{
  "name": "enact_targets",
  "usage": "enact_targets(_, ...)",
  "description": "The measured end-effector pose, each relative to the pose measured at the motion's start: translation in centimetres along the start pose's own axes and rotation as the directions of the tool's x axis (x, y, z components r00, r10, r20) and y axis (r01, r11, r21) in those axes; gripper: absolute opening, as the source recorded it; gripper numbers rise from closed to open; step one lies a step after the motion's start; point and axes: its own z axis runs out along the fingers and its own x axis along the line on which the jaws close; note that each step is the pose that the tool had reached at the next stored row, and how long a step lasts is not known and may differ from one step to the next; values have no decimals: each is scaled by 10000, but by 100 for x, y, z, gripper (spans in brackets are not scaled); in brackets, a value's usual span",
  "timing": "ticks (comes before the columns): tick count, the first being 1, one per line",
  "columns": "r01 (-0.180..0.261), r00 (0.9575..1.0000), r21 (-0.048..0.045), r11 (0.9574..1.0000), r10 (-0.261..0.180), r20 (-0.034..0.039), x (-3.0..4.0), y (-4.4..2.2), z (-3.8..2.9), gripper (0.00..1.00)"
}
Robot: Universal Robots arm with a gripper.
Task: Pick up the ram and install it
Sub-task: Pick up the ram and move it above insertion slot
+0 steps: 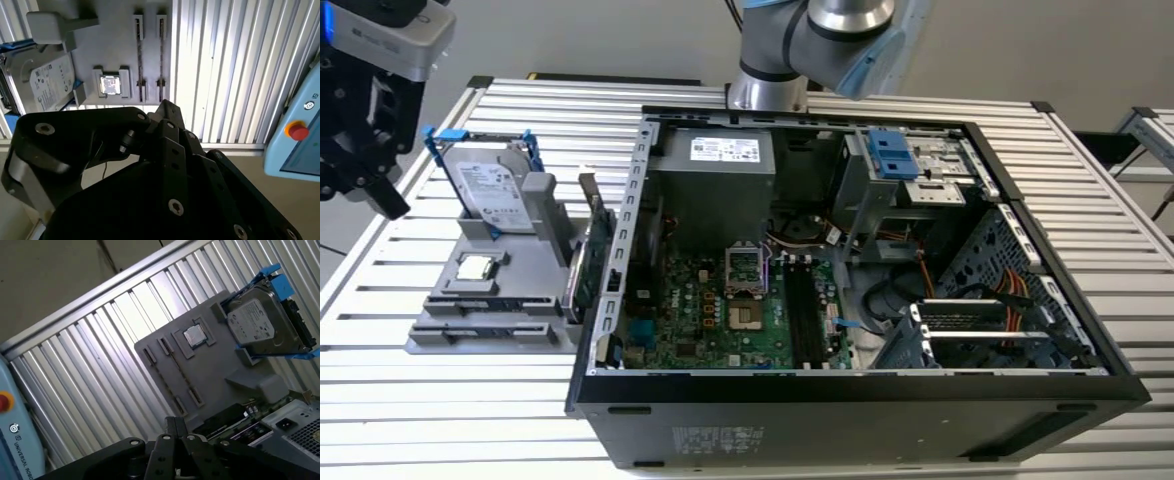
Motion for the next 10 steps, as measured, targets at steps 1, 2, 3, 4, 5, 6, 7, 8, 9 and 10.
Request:
enact_targets(1, 137, 9999, 0, 9999, -137, -1, 0, 0, 0, 0)
enact_targets(2, 249, 9997, 0, 9997, -249, -4, 0, 0, 0, 0)
enact_targets(3, 339, 9994, -1, 9994, -339, -6, 1, 0, 0, 0)
enact_targets(4, 374, 9993, -4, 9993, -374, -6, 0, 1, 0, 0)
enact_targets(5, 380, 9993, -3, 9993, -380, -6, 0, 1, 0, 0)
enact_targets(6, 381, 9993, -3, 9993, -381, -5, 0, 0, 1, 0)
enact_targets(7, 382, 9993, -3, 9993, -382, -5, 0, 1, 0, 0)
enact_targets(8, 382, 9993, -3, 9993, -382, -5, 0, 0, 0, 0)
enact_targets(9, 383, 9993, -4, 9993, -383, -5, 0, 0, 1, 0)
enact_targets(10, 393, 9992, -4, 9992, -393, -6, 0, 1, 0, 0)
